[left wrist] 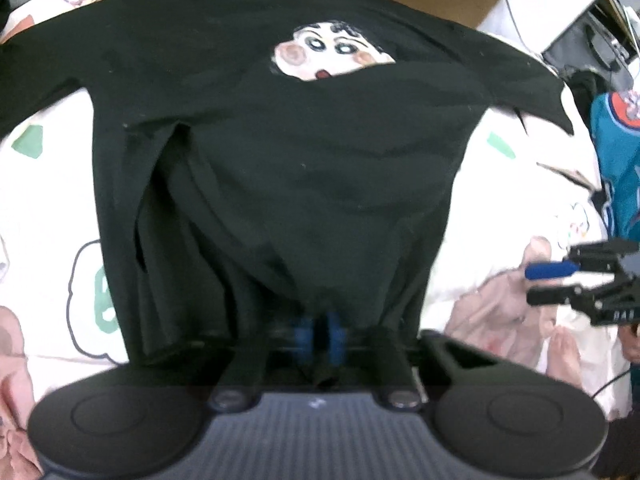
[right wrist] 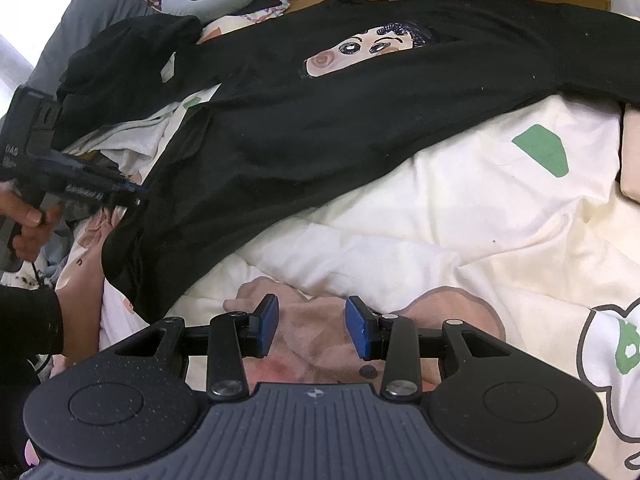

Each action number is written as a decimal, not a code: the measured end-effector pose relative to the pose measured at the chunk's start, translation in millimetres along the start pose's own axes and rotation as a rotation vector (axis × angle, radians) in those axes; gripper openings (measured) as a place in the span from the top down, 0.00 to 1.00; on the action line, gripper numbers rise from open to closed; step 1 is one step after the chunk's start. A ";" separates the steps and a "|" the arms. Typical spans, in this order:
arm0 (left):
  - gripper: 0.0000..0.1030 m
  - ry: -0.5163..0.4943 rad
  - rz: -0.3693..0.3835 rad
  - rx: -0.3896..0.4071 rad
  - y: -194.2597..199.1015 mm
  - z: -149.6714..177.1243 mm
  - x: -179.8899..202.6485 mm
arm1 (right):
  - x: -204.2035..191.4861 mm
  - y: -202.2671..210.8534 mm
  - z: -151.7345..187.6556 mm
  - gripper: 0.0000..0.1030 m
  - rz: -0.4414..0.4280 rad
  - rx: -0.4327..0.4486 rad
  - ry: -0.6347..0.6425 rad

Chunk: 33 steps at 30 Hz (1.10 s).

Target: Fold clothes

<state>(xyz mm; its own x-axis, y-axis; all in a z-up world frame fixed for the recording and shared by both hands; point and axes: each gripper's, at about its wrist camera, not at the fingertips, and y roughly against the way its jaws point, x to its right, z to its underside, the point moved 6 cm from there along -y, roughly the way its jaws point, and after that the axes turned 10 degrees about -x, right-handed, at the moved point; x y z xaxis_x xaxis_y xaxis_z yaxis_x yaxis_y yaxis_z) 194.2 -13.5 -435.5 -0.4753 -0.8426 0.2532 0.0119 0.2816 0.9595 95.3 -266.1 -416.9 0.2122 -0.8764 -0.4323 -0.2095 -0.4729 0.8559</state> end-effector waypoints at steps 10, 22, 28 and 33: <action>0.96 0.132 -0.009 0.140 19.3 -26.6 -36.7 | -2.7 -0.3 -0.2 0.57 0.004 -0.008 0.009; 0.76 0.257 0.079 0.171 -0.5 -33.4 -66.2 | -7.6 -3.4 2.3 0.57 0.009 -0.026 0.028; 0.60 0.243 0.160 0.180 7.9 -18.5 -62.2 | -7.3 -1.9 0.4 0.57 0.008 -0.018 0.026; 0.60 0.215 0.199 0.173 10.0 -8.2 -60.5 | -6.3 -0.5 0.0 0.57 0.008 -0.014 0.023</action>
<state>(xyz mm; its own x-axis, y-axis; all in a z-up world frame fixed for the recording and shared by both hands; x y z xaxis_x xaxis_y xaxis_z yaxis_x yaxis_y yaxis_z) 230.3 36.5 -440.3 -0.2822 -0.8355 0.4715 -0.0720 0.5085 0.8581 94.1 -260.4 -414.7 0.2328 -0.8776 -0.4191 -0.1979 -0.4647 0.8631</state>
